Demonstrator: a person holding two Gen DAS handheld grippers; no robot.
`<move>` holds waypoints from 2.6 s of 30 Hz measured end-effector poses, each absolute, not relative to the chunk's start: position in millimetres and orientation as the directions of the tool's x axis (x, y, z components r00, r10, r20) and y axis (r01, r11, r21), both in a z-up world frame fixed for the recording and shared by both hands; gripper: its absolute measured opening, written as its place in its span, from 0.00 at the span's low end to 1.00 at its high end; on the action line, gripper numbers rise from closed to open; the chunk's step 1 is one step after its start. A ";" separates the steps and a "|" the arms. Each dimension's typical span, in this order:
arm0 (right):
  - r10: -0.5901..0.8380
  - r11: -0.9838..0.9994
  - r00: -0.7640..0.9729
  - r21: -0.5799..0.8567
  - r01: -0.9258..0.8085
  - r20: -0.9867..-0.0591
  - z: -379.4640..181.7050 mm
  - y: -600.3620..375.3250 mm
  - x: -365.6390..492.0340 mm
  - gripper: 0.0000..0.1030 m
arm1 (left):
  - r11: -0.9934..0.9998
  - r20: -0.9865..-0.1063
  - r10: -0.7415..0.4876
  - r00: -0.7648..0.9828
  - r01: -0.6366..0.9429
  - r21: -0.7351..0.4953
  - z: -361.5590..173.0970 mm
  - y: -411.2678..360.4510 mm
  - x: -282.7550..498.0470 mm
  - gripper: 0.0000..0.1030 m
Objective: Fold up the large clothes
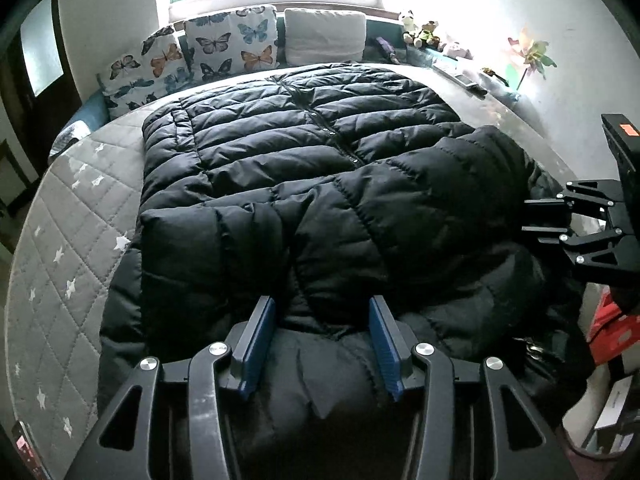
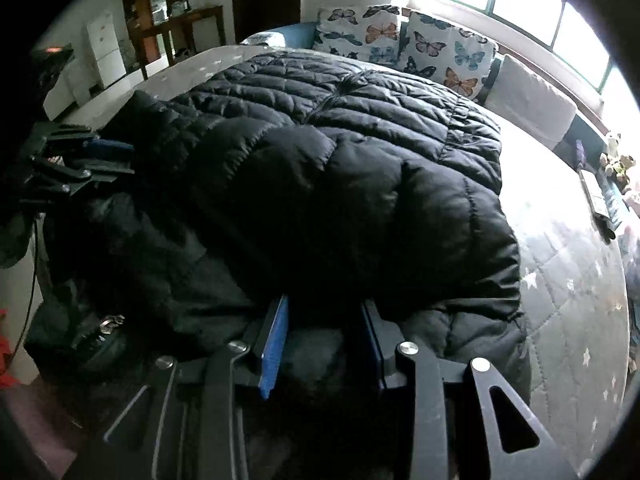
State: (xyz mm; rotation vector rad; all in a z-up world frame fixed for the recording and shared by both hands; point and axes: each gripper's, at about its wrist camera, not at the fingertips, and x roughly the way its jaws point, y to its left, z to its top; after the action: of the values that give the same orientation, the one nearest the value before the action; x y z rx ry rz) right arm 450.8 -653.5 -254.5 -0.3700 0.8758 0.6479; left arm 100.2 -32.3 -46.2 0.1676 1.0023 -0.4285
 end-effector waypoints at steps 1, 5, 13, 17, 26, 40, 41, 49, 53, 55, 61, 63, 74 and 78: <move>0.379 0.749 0.468 -0.032 -0.662 -0.798 -249.4 -656.2 448.0 0.37 | 0.905 -0.843 -0.273 0.464 0.421 -0.061 -42.4 -31.5 98.7 0.51; 0.418 0.734 0.439 0.012 -0.679 -0.795 -221.1 -664.4 451.2 0.37 | 0.897 -0.837 -0.314 0.447 0.429 -0.107 -15.9 -27.0 97.6 0.51; 0.464 0.724 0.401 0.078 -0.685 -0.790 -148.2 -680.5 500.2 0.48 | 0.908 -0.835 -0.347 0.428 0.376 -0.184 49.5 5.6 157.1 0.69; 0.480 0.741 0.389 0.126 -0.660 -0.786 -126.9 -685.6 556.0 0.58 | 0.942 -0.849 -0.281 0.447 0.297 -0.156 69.0 39.5 220.7 0.78; 0.451 0.818 0.350 0.223 -0.530 -0.821 -176.8 -691.5 709.8 0.58 | 0.951 -0.864 -0.308 0.397 0.117 -0.285 35.4 127.4 357.4 0.80; 0.524 0.833 0.279 0.416 -0.364 -0.805 -260.0 -720.7 802.3 0.58 | 0.917 -0.851 -0.383 0.360 0.037 -0.398 -53.6 137.0 434.6 0.80; 0.528 0.829 0.275 0.418 -0.371 -0.803 -261.5 -719.2 803.8 0.58 | 0.918 -0.856 -0.382 0.347 0.038 -0.394 -58.7 133.7 439.3 0.80; 0.564 0.804 0.269 0.445 -0.394 -0.781 -266.4 -716.3 816.0 0.58 | 0.901 -0.845 -0.403 0.352 -0.011 -0.434 -77.2 131.9 449.1 0.80; 0.602 0.786 0.286 0.490 -0.377 -0.746 -270.2 -726.0 818.5 0.59 | 0.857 -0.801 -0.467 0.374 -0.033 -0.515 -79.5 132.9 452.0 0.78; 0.631 0.766 0.276 0.525 -0.371 -0.725 -272.0 -730.0 821.2 0.59 | 0.856 -0.798 -0.463 0.387 -0.038 -0.515 -79.6 129.2 453.1 0.78; 0.633 0.764 0.287 0.520 -0.382 -0.719 -271.0 -721.8 820.2 0.58 | 0.892 -0.824 -0.398 0.403 -0.040 -0.450 -76.7 118.5 452.2 0.65; 0.640 0.759 0.281 0.529 -0.379 -0.715 -270.7 -719.1 821.3 0.52 | 0.899 -0.831 -0.385 0.402 -0.041 -0.436 -76.3 116.6 450.5 0.59; 0.734 0.674 0.214 0.649 -0.353 -0.645 -282.0 -738.1 825.8 0.48 | 0.922 -0.859 -0.344 0.379 -0.036 -0.385 -77.4 109.7 453.0 0.60; 0.740 0.665 0.212 0.649 -0.369 -0.638 -281.5 -730.6 827.0 0.48 | 0.962 -0.891 -0.258 0.375 0.011 -0.274 -77.1 85.7 454.1 0.68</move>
State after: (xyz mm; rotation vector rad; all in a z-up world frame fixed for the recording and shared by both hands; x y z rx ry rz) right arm 827.0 -730.6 -281.5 0.3968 1.1112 0.7983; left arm 454.1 85.7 -77.1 -0.2379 1.1774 -0.1739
